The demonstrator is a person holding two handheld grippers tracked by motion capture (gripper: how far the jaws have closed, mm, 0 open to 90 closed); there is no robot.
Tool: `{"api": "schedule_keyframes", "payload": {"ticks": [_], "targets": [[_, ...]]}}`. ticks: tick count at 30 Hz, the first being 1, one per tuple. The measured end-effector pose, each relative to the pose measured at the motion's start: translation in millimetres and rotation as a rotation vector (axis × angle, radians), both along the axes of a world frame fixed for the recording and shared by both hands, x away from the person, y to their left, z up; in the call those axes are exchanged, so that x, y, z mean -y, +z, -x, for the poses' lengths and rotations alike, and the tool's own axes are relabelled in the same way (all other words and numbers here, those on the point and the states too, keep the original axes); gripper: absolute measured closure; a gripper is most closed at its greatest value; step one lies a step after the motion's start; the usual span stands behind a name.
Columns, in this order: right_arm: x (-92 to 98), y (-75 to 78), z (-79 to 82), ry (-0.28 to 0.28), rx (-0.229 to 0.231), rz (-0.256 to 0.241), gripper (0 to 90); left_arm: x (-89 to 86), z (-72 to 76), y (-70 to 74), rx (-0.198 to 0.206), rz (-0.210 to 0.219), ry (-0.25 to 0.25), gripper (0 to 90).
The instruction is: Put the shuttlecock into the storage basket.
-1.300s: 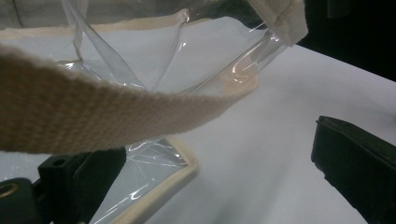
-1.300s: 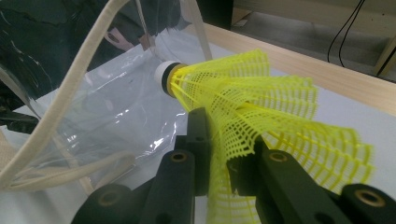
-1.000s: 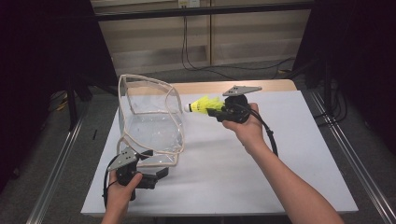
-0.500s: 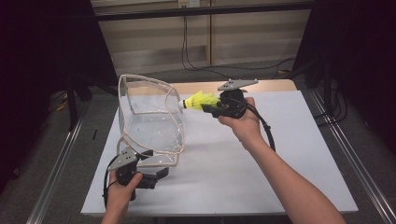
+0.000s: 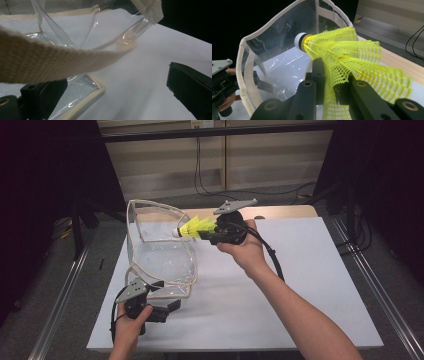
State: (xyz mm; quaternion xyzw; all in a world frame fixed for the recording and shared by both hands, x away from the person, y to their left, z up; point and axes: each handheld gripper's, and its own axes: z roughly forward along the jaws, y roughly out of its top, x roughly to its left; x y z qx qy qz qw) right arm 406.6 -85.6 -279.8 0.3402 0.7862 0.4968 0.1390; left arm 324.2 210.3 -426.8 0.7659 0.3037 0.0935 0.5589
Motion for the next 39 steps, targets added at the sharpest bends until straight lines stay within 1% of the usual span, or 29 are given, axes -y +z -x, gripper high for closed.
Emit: {"api": "schedule_keyframes", "payload": {"ticks": [1, 2, 5, 7, 12, 14, 15, 19, 21, 23, 26, 29, 30, 33, 39], "targets": [[-2.1, 0.2, -0.2, 0.006, -0.003, 0.001, 81.0, -0.1, 0.0, 0.1, -0.001, -0.001, 0.0, 3.3], [-4.2, 0.6, -0.1, 0.01, -0.002, 0.001, 80.9, -0.8, -1.0, -0.3, -0.002, 0.008, -0.021, 3.3], [-9.9, 2.1, -0.6, 0.023, -0.002, 0.004, 81.0, -1.1, -0.9, -0.2, -0.003, 0.007, -0.02, 3.3], [-13.4, 2.9, -0.9, 0.024, -0.002, 0.013, 80.9, -1.0, -0.8, -0.2, -0.003, 0.01, -0.019, 3.3], [-21.1, 2.5, -2.5, 0.03, -0.007, 0.017, 80.9, -1.0, -0.9, -0.2, -0.003, 0.012, -0.016, 3.3], [-22.7, 2.5, -2.8, 0.032, -0.002, 0.019, 81.0, -1.0, -1.0, -0.3, -0.004, 0.012, -0.017, 3.3], [-26.6, 3.4, -2.4, 0.037, -0.003, 0.021, 81.0, -1.0, -1.1, -0.4, -0.002, 0.006, -0.02, 3.3], [-33.8, 4.7, -3.3, 0.048, -0.001, 0.025, 80.9, -1.0, -0.8, -0.3, -0.003, 0.005, -0.019, 3.3], [-38.0, 4.7, -3.3, 0.054, 0.001, 0.04, 81.0, -1.1, -0.7, -0.2, -0.003, 0.007, -0.017, 3.3], [-42.0, 3.8, -3.4, 0.062, -0.003, 0.053, 80.9, -1.4, -0.7, -0.2, -0.002, 0.009, -0.015, 3.3], [-45.0, 2.5, -4.0, 0.067, -0.006, 0.05, 80.9, -1.5, -0.5, -0.1, -0.003, 0.01, -0.014, 3.3], [-50.8, 0.7, -5.3, 0.07, -0.008, 0.059, 81.0, -1.7, -0.4, 0.0, -0.001, 0.005, -0.019, 3.3], [-52.2, 0.2, -5.7, 0.07, -0.009, 0.061, 81.0, -1.5, -0.5, -0.1, -0.003, 0.011, -0.016, 3.3], [-56.6, -0.6, -6.7, 0.072, -0.011, 0.064, 81.0, -2.2, -0.7, 0.1, -0.002, 0.009, -0.016, 3.3], [-68.4, -2.8, -8.2, 0.078, -0.003, 0.081, 80.9, -2.1, -0.6, 0.2, 0.0, 0.01, -0.017, 3.3]]}}
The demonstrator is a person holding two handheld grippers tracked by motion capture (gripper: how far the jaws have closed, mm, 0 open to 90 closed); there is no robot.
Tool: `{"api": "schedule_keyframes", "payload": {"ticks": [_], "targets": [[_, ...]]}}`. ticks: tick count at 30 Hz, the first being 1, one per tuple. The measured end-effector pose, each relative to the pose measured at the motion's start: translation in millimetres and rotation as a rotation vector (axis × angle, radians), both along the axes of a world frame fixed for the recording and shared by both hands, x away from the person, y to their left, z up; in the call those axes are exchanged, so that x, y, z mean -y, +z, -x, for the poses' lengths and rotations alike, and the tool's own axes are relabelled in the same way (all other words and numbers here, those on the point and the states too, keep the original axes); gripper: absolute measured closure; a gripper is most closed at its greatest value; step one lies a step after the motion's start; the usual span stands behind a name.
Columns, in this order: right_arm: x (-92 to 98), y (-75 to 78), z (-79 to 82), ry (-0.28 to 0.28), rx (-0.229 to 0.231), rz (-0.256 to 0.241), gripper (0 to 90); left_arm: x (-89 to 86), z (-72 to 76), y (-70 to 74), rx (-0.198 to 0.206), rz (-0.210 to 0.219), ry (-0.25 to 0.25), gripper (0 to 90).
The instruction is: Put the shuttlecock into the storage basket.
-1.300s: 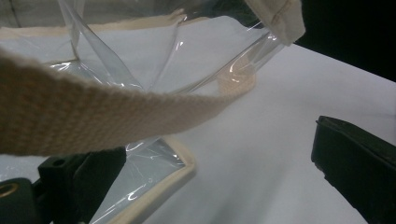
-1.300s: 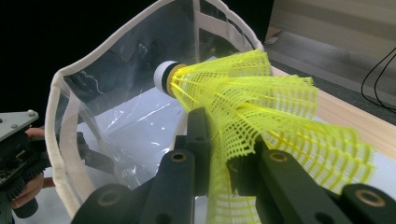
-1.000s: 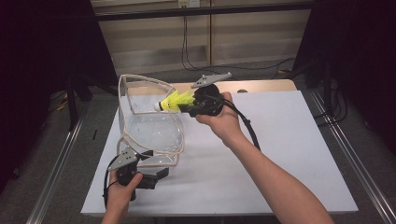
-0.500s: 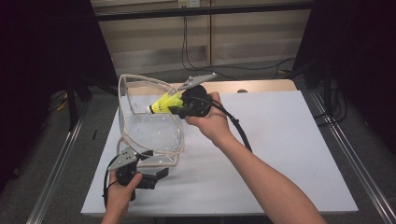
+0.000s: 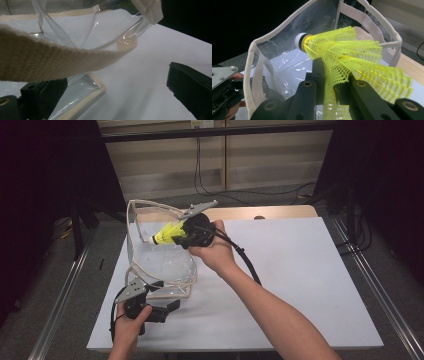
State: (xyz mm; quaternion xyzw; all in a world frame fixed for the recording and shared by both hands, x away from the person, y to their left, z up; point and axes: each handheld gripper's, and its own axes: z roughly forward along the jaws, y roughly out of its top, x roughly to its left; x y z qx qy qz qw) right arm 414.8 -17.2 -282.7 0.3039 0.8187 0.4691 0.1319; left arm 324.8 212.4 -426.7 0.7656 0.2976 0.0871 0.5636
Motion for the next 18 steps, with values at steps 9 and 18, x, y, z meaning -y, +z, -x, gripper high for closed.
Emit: {"api": "schedule_keyframes", "payload": {"ticks": [9, 18], "targets": [[-15.7, -4.4, -2.0, 0.014, -0.005, 0.008, 80.9, 0.0, 0.3, -0.6, -0.003, 0.007, 0.003, 3.3], [-27.9, -3.8, -1.5, 0.031, 0.0, 0.031, 80.9, 1.1, 1.3, -0.3, 0.0, -0.004, 0.015, 3.3]]}}
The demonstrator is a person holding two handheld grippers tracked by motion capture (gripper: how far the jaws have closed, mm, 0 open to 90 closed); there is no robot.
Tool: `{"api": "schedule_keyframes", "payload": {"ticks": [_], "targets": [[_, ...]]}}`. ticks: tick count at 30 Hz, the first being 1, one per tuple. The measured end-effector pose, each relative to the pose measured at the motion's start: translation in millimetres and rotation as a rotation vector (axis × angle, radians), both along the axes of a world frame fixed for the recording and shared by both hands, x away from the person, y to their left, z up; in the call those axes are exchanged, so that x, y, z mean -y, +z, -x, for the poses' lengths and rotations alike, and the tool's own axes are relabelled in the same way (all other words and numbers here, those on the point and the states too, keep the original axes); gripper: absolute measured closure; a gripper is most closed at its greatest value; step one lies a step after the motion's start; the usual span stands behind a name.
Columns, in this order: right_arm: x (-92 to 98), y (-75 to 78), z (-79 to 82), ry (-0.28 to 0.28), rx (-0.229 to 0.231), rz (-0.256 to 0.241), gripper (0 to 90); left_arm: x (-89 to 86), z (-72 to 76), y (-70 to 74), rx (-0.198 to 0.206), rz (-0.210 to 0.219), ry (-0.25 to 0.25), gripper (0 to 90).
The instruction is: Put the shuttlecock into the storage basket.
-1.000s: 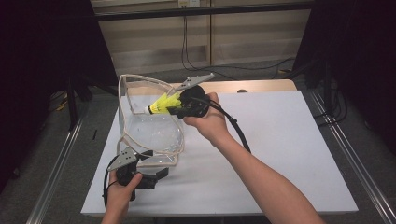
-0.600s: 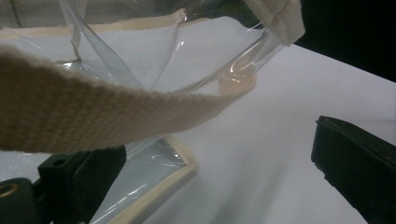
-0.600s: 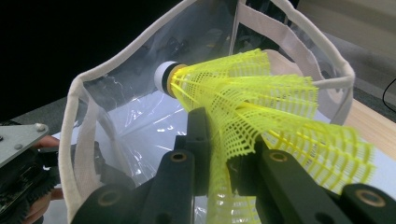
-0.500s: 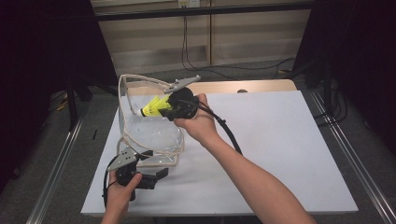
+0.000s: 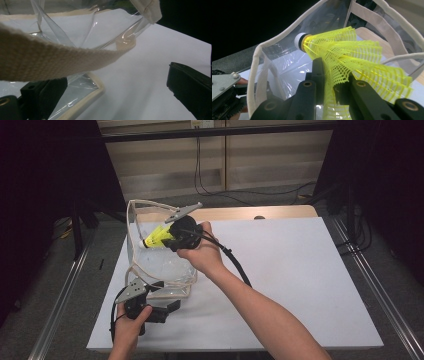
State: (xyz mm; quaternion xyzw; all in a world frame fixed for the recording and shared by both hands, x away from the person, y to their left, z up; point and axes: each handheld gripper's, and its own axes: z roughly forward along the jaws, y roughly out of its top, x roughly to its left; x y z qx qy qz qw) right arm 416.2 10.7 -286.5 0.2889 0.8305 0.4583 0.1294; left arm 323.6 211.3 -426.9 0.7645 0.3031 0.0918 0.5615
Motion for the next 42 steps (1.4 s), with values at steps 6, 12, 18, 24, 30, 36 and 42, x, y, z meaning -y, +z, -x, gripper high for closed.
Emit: {"api": "schedule_keyframes", "payload": {"ticks": [6, 12, 18, 24, 30, 36, 42], "targets": [[-9.0, -5.8, -1.8, 0.009, -0.003, 0.013, 80.9, -0.2, 0.1, 0.0, 0.0, 0.001, 0.001, 3.3], [-16.3, -11.4, -4.8, 0.006, -0.013, 0.019, 80.9, -0.2, 0.0, 0.0, 0.0, 0.0, 0.0, 3.3], [-22.6, -16.5, -6.9, 0.005, -0.023, 0.022, 80.9, -0.3, -0.1, 0.0, 0.001, -0.001, 0.002, 3.3], [-27.4, -19.4, -9.9, 0.003, -0.028, 0.023, 80.8, -0.3, -0.6, 0.5, 0.001, 0.005, -0.02, 3.3], [-31.8, -23.8, -14.4, -0.01, -0.037, 0.028, 80.8, -0.9, -0.8, 0.2, -0.001, 0.007, -0.018, 3.3], [-37.1, -27.4, -18.9, -0.017, -0.042, 0.036, 80.8, -1.3, -0.6, 0.1, -0.003, 0.012, -0.016, 3.3], [-42.5, -31.9, -22.6, -0.02, -0.05, 0.036, 80.7, -2.1, -0.9, 0.2, -0.001, 0.013, -0.016, 3.3]]}}
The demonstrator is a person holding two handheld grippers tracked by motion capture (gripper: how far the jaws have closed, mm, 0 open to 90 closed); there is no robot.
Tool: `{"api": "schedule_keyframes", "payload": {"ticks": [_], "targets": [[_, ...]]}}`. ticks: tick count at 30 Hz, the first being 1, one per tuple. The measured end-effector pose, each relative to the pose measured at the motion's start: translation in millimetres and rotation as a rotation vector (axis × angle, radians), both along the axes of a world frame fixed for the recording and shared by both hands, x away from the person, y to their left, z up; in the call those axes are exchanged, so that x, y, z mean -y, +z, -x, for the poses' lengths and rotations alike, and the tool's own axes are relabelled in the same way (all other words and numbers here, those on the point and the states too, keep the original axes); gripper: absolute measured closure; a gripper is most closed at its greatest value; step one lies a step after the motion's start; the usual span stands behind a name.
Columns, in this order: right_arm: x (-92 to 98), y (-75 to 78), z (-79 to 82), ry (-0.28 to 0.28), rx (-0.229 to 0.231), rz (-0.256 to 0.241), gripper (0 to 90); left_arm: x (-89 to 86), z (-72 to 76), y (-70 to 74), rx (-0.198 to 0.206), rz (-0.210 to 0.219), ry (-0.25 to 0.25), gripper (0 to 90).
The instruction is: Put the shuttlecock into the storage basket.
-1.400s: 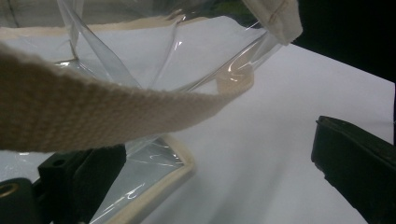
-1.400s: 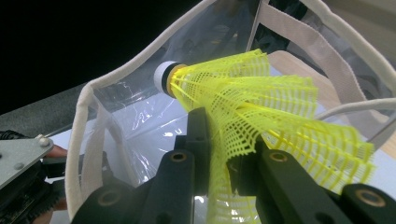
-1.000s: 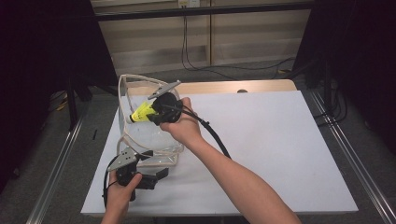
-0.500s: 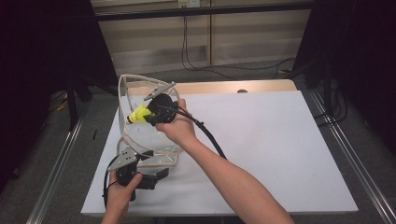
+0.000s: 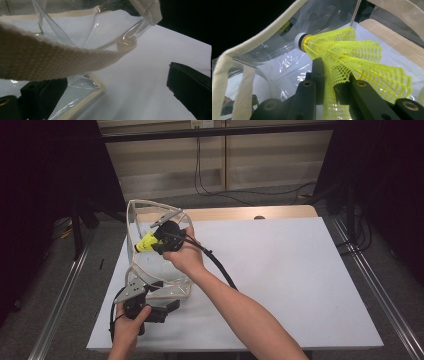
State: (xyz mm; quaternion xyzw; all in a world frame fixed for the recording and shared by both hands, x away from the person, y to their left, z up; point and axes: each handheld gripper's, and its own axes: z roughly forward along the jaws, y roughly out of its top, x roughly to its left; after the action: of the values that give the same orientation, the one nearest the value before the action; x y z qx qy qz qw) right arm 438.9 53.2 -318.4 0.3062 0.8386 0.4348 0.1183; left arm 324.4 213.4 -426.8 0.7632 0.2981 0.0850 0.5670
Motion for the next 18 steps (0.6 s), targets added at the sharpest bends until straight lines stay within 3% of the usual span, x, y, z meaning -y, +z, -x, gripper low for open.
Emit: {"api": "schedule_keyframes", "payload": {"ticks": [7, 11, 18], "targets": [[-7.6, -1.5, -0.1, 0.004, 0.0, -0.001, 80.6, -0.4, 0.4, 0.5, 0.002, -0.005, 0.021, 3.3], [-9.2, -4.6, -0.9, 0.0, -0.007, -0.001, 80.5, -1.1, -0.1, 0.3, -0.001, 0.003, 0.005, 3.3], [-14.8, -11.5, -1.5, 0.015, 0.0, 0.036, 80.4, -0.7, 0.5, 0.3, 0.0, -0.006, 0.02, 3.3]]}}
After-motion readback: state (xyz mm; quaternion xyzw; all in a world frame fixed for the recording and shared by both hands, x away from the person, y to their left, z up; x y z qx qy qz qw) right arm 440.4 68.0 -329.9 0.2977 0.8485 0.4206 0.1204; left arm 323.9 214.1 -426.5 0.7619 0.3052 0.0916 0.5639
